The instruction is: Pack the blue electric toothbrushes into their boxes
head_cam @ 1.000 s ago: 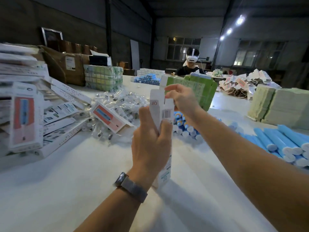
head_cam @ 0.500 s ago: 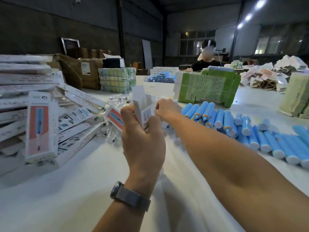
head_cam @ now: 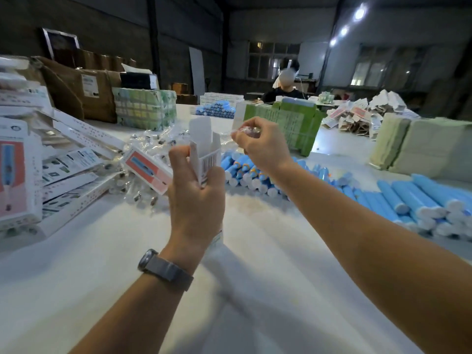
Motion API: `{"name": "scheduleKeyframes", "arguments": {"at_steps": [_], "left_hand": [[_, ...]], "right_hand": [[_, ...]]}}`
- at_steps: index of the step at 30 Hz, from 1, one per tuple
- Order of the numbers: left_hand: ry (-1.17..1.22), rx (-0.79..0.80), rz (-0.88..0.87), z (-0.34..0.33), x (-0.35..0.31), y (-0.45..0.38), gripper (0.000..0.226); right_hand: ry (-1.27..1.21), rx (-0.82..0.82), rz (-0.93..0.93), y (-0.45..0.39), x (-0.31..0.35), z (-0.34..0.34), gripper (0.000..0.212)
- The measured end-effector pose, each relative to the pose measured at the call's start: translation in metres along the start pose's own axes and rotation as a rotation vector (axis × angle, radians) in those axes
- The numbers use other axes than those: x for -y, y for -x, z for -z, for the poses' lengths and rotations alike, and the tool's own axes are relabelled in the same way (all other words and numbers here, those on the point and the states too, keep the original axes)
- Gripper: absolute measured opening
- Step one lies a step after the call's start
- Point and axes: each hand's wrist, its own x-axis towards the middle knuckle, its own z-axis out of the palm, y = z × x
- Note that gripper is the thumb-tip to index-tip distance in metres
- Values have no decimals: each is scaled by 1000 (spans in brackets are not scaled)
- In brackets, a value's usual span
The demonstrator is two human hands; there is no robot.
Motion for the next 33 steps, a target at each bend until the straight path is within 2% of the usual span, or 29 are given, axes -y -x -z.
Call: {"name": "scheduleKeyframes", "arguments": {"at_steps": [3,7,10,12,16,21,24,28,30,33], "left_hand": [[155,83,28,-1,-7,5,26],[321,331,45,-10,-19,19,31],[377,508,-5,-15,-20,27,34],[409,566,-31,-16,-20,30,34],[529,613,1,-20,-25,34,23],[611,665,54,-22,-26,37,33],[612,660,46,-23,-27,37,37],[579,658,9,-23,-24,38,25],[575,645,-4,-24,-22,38,16],[512,575,-72,-25,-21,37,17]], "right_hand": [[-272,-1,-60,37,24,50,12],[-512,104,-81,82,49,107,24],[-386,128,-28,102,58,128,15],[-284,88,48,105,62,133,24],[-313,5,191,105,71,138,18],[-302,-43,292,106,73,137,21],[-236,-41,348,108,74,133,15],[-170,-57,391,108,74,134,11],[-62,-56,436,107,73,137,14],[82,-120,506,100,68,143,27]]}}
